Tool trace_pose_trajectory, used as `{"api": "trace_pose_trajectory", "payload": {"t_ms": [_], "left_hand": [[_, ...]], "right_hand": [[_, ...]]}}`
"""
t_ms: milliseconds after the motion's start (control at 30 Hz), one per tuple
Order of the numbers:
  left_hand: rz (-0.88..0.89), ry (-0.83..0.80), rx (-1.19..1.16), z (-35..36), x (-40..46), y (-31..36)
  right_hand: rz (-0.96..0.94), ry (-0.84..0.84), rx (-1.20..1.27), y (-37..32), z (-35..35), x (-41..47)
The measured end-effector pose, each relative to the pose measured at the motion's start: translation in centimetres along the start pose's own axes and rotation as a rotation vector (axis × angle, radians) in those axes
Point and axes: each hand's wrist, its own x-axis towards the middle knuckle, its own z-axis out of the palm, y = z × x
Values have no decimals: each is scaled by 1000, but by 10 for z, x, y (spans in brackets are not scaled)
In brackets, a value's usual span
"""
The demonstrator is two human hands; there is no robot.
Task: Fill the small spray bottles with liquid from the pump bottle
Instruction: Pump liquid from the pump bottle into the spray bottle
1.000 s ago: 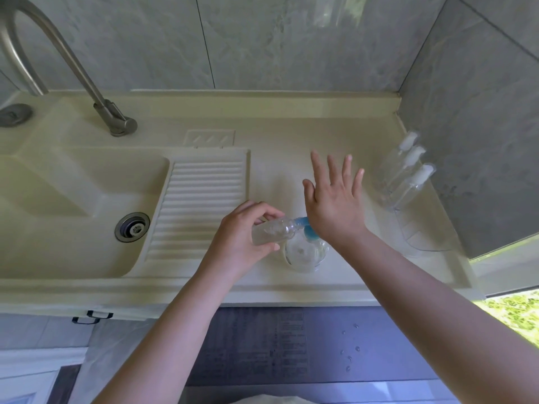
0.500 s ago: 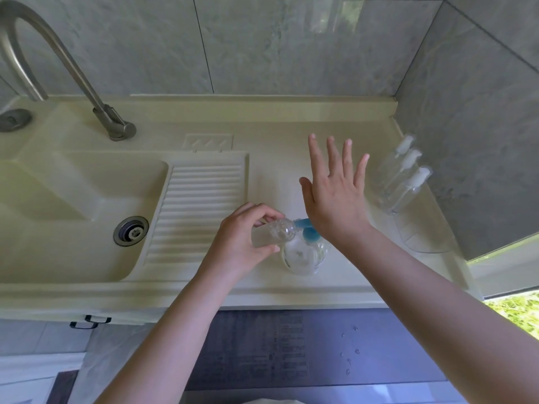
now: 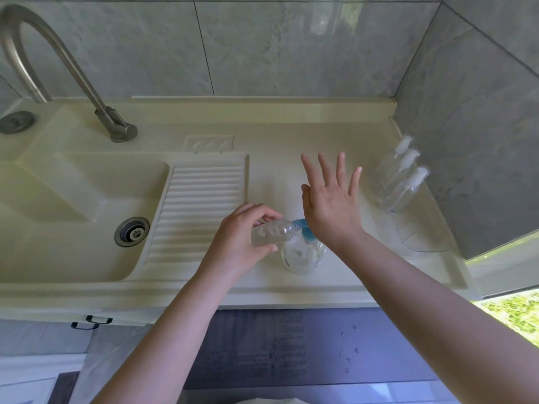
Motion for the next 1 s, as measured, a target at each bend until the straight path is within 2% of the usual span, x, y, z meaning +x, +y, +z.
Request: {"api": "trace_pose_trajectory", "payload": {"t_ms": [133,267,433,567,700,867,1000], "left_hand": [[7,12,-20,0,0,2],[7,5,-2,1,1,0],[5,10,-7,0,-1,0],[-3,12,-23,1,-1,-3],[-5,12,-47,2,-1,-2],[-34,-15,-56,5,0,-4],[-43,-32,-80,6,-1,-4]], "right_hand": [[-38,60,-27,1,-8,3],[5,-24,37,2,-4,-1],[-27,85,32,0,-14,4],[-36,-38,157,1,-2,-1],[-57,31,171,4,-8,0],[-16,-60,193,-2,-3,0],[-50,-20,165,1,-7,1]]}}
